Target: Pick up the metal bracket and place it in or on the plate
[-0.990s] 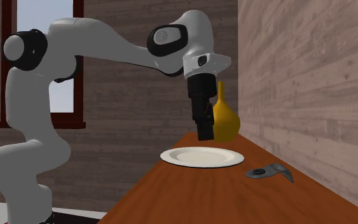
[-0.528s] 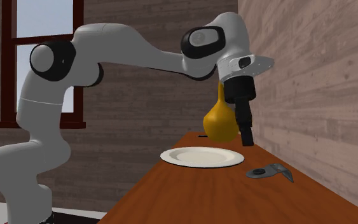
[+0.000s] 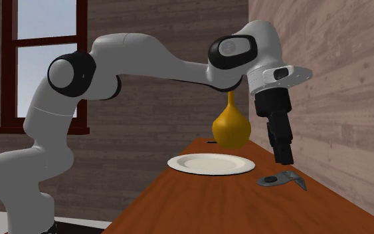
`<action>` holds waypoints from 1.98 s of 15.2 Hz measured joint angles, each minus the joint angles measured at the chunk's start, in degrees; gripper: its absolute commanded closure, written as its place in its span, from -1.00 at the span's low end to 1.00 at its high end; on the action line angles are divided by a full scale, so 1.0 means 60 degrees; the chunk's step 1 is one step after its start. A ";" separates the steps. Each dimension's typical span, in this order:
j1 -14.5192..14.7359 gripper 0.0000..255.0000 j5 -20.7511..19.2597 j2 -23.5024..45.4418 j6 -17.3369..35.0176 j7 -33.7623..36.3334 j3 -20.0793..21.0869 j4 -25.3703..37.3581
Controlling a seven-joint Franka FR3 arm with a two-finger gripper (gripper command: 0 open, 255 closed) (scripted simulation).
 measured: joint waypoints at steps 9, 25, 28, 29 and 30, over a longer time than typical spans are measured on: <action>-0.0060 -1.00 -0.0011 0.0014 0.0437 0.0025 -0.0020 -0.0414; -0.0034 1.00 0.0003 0.0046 -0.0094 -0.0070 -0.0008 0.0202; -0.0015 1.00 0.0015 0.0174 -0.0505 -0.0156 -0.0009 0.0746; -0.0007 1.00 0.0018 0.0207 -0.0655 -0.0182 -0.0010 0.0914; 0.0009 1.00 0.0019 0.0289 -0.0829 -0.0210 -0.0009 0.1164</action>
